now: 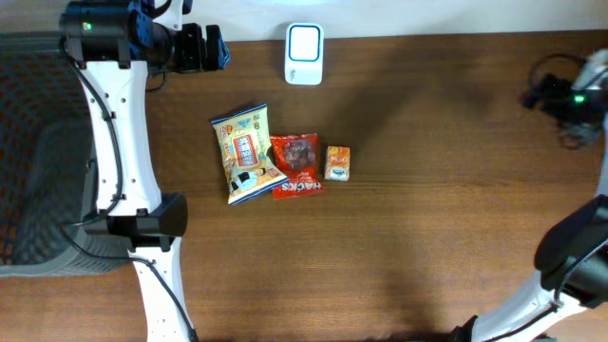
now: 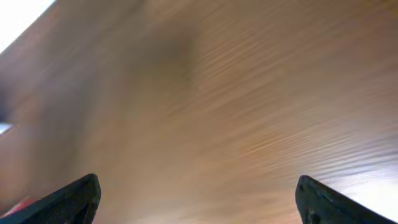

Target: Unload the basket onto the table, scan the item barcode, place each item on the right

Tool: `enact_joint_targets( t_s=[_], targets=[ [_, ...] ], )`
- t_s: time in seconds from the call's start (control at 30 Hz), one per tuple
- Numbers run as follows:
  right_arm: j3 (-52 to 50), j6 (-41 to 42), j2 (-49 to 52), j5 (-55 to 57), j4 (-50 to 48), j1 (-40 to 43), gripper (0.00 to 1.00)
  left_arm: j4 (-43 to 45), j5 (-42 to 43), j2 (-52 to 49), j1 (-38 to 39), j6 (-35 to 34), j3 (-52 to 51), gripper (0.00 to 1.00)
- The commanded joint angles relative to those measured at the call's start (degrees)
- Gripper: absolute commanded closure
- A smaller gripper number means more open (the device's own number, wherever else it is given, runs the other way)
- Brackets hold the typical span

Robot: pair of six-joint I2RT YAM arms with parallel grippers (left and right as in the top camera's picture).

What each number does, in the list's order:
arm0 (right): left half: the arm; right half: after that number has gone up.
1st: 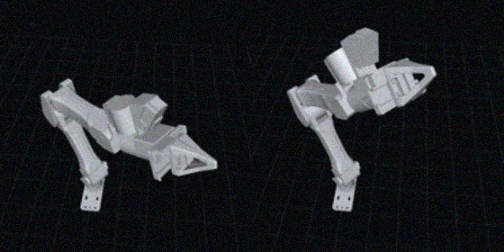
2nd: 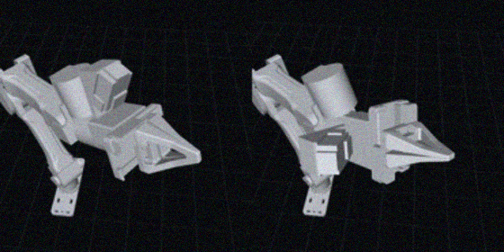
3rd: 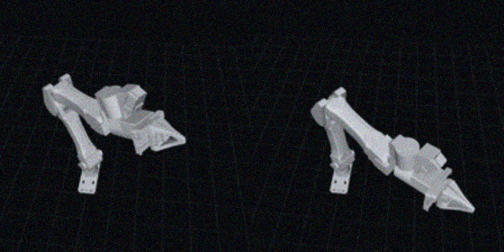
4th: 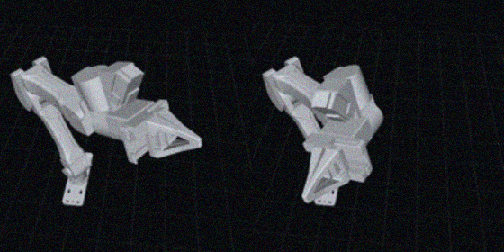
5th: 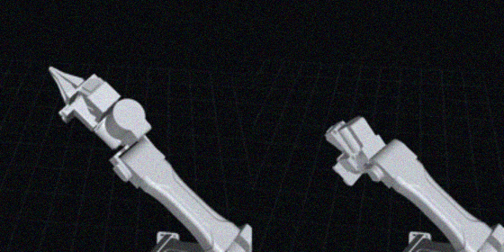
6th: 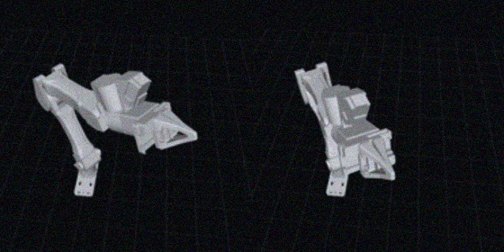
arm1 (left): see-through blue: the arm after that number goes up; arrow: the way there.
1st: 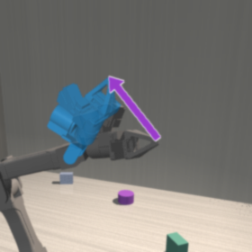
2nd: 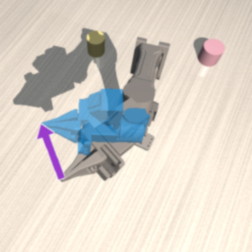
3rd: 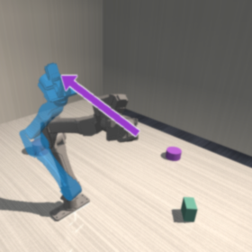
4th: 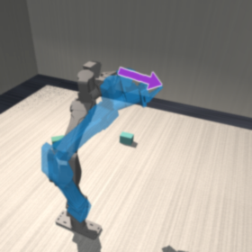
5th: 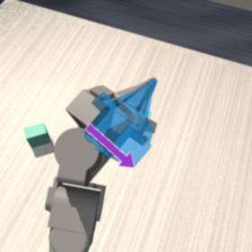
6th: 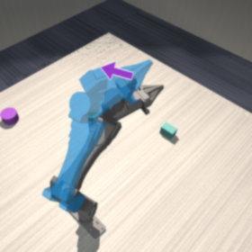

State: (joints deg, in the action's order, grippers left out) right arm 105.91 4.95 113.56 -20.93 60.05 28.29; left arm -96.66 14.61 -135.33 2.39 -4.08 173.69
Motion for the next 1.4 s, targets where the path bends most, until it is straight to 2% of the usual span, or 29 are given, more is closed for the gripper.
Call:
enact_joint_targets(
  t_s=[0.0,0.1,0.2,0.33,1.1,1.23,1.37],
  targets=[
    [-0.92,0.44,0.42,-12.92,6.86,-12.59,0.01,-0.04,0.44,0.61,-0.04,0.72,0.20,0.01],
    [-0.92,0.44,0.42,-12.92,7.17,-25.57,0.01,-0.04,0.44,0.61,-0.04,0.72,0.20,0.01],
    [-0.92,0.44,0.42,-12.92,7.04,-35.17,0.01,-0.04,0.44,0.61,-0.04,0.72,0.20,0.01],
    [-0.92,0.46,0.42,-12.94,7.04,-41.22,0.01,-0.04,0.44,0.61,-0.04,0.72,0.20,0.01],
    [-0.92,0.46,0.42,-12.94,7.06,-41.42,0.01,-0.04,0.44,0.61,-0.04,0.72,0.20,0.01],
    [-0.92,-4.74,0.42,-12.92,6.97,-41.42,0.01,-0.04,0.44,0.61,-0.04,0.72,0.20,0.01],
    [-0.92,-4.81,0.42,-13.16,0.52,-42.36,0.01,-0.04,0.44,0.61,-0.04,0.72,0.20,0.01]
  ],
)
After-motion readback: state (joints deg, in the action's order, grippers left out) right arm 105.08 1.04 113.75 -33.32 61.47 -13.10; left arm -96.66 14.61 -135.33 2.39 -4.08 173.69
